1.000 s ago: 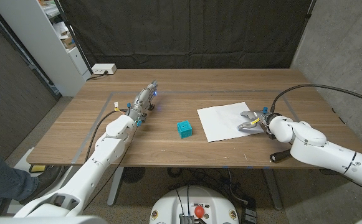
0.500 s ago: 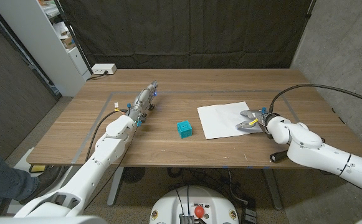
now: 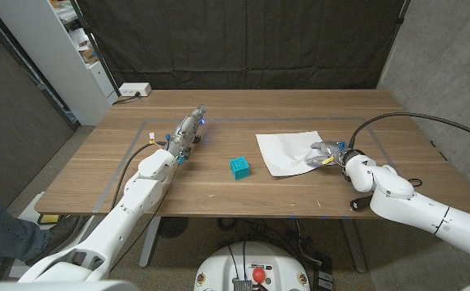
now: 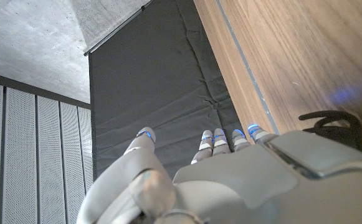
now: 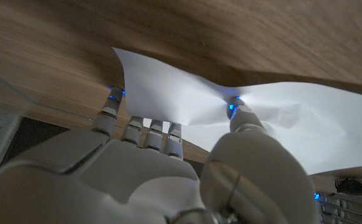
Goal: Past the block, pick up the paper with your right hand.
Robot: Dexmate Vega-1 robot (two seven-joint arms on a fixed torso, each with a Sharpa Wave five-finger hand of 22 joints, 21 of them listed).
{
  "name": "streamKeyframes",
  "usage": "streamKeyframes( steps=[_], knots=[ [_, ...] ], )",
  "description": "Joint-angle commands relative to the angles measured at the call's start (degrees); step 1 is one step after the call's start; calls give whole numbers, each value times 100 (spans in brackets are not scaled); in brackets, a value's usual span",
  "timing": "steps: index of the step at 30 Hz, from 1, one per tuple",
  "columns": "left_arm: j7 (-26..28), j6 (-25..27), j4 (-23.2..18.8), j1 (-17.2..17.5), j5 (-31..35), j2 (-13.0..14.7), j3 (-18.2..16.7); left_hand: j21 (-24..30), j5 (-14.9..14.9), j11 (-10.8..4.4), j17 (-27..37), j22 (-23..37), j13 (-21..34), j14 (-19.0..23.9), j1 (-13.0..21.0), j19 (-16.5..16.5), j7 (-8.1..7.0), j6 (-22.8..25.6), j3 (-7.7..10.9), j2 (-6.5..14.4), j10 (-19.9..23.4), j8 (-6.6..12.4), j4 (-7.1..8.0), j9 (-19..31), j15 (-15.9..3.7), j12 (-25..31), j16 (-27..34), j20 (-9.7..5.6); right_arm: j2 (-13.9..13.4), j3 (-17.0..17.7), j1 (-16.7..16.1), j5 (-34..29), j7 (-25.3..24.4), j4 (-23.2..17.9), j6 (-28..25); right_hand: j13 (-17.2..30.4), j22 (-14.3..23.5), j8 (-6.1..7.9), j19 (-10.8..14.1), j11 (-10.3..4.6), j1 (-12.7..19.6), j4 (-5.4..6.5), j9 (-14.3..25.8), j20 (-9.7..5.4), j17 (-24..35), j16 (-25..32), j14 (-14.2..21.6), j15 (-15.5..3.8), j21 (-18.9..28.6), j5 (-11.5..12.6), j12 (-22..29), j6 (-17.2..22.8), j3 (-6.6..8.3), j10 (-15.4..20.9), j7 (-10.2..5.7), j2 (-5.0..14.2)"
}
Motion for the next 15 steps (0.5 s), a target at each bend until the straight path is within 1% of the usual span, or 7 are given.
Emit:
streamKeyframes(
  steps=[1, 2, 5, 6, 10, 11, 15],
  knots=[
    [-12, 9, 95, -70, 19, -43, 46, 30, -13, -25, 13, 29, -4, -65, -5, -554, 20, 50, 10, 57, -16, 22, -40, 17, -13, 20, 28, 31, 138, 1, -132, -31, -374, 251, 97, 40, 19, 126, 184, -47, 108, -2, 28, 34, 21, 89, 260, -73, 47, 73, 77, 365, -24, 296, -68, 25],
    [-12, 7, 105, -76, 26, -44, 50, 30, -13, -28, 13, 29, -4, -66, -6, -554, 22, 51, 10, 57, -18, 22, -41, 17, -11, 19, 28, 33, 145, -6, -128, -43, -374, 255, 86, 43, 18, 148, 256, -161, 120, 10, 29, 37, 25, 127, 401, -121, 44, 88, 102, 495, -29, 446, -98, 37],
    [-20, 3, 137, -93, 26, -52, 54, 31, -13, -33, 13, 29, -4, -70, -8, -555, 18, 56, 9, 58, -15, 24, -43, 17, -13, 20, 27, 34, 190, -7, -166, -105, -550, 300, 110, 48, 18, 245, 468, -308, 154, 50, 33, 32, 36, 245, 831, -270, 39, 110, 181, 953, -18, 904, -187, 119],
    [-21, 0, 147, -98, 27, -54, 54, 30, -13, -37, 13, 29, -4, -70, -8, -557, 18, 57, 9, 58, -16, 24, -44, 17, -17, 20, 28, 35, 210, 6, -188, -106, -619, 315, 123, 51, 18, 298, 600, -497, 186, 59, 33, 32, 38, 336, 1149, -417, 42, 110, 231, 1209, -1, 1195, -277, 163],
    [-21, -3, 181, -111, 27, -62, 50, 32, -13, -40, 13, 29, -4, -71, -10, -556, 19, 55, 8, 59, -15, 23, -46, 17, -14, 20, 28, 37, 319, 59, -304, -148, -1003, 389, 155, 61, 22, 428, 860, -703, 247, 74, 36, 32, 30, 417, 1557, -530, 46, 87, 345, 1787, 42, 1840, -429, 244],
    [-27, 2, 196, -119, 22, -65, 49, 32, -13, -38, 13, 29, -4, -71, -10, -555, 20, 55, 8, 59, -16, 23, -46, 17, -14, 20, 28, 37, 351, 84, -348, -152, -1157, 419, 203, 67, 22, 500, 960, -867, 309, 77, 40, 30, 46, 466, 1733, -584, 47, 78, 379, 2063, 98, 2066, -464, 339],
    [-33, 3, 234, -140, 20, -76, 47, 31, -13, -42, 13, 29, -4, -80, -12, -561, 17, 62, 7, 60, -17, 25, -48, 17, -7, 20, 25, 41, 423, 166, -444, -117, -1467, 481, 312, 84, 23, 602, 1174, -967, 406, 54, 44, 14, 52, 519, 1983, -664, 69, 16, 453, 2463, 170, 2485, -541, 417]
  ],
)
